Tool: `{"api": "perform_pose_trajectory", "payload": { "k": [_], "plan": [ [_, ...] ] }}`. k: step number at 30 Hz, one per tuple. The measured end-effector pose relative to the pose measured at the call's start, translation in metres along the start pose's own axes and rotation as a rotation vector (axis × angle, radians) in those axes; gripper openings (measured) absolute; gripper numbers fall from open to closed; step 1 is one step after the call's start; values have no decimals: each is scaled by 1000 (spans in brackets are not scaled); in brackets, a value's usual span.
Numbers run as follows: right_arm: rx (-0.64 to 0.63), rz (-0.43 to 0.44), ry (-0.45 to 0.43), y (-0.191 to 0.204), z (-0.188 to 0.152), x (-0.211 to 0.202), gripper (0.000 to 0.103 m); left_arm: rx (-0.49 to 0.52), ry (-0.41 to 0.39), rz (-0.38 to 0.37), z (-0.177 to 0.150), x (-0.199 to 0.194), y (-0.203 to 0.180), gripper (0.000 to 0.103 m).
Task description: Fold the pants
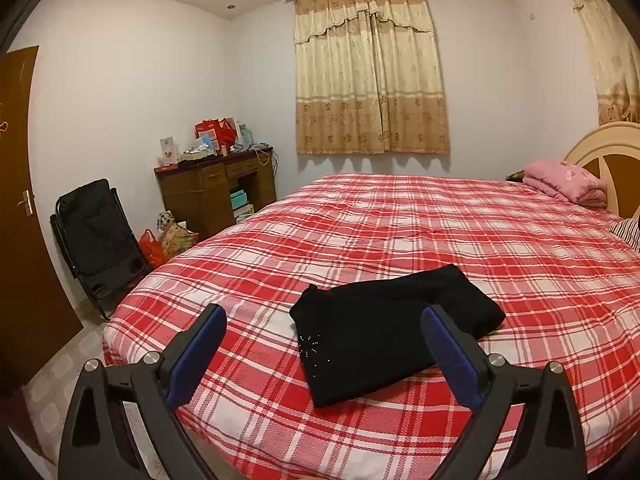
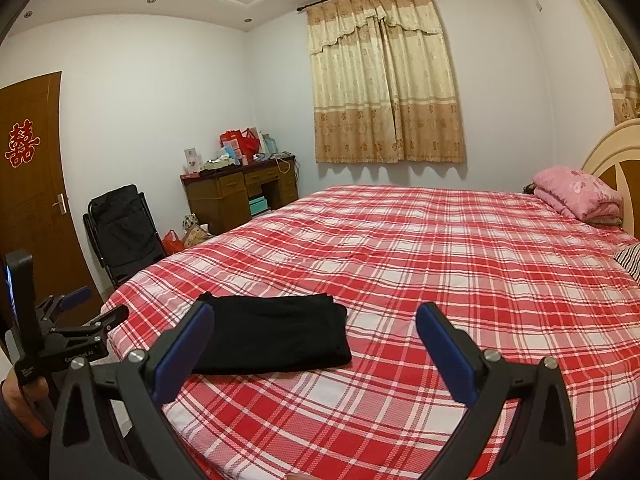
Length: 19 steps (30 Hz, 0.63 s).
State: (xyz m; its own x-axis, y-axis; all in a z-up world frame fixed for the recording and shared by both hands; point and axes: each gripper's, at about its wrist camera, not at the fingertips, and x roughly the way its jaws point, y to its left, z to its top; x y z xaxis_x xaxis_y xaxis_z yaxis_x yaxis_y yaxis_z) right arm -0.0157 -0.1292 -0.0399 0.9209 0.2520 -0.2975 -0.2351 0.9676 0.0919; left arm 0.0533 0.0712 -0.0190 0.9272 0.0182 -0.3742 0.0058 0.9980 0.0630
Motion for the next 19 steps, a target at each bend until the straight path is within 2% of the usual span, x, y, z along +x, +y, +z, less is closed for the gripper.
{"api": "perform_pose_trajectory", "payload": {
  "k": [9,19],
  "plan": [
    [-19,-3,16,4,-5,5,103,-21,16,-18,-3,4,4,101],
    [-36,3,39,8,-9,12,103,-29,-8,-39,-4,0,3,101]
  ]
}}
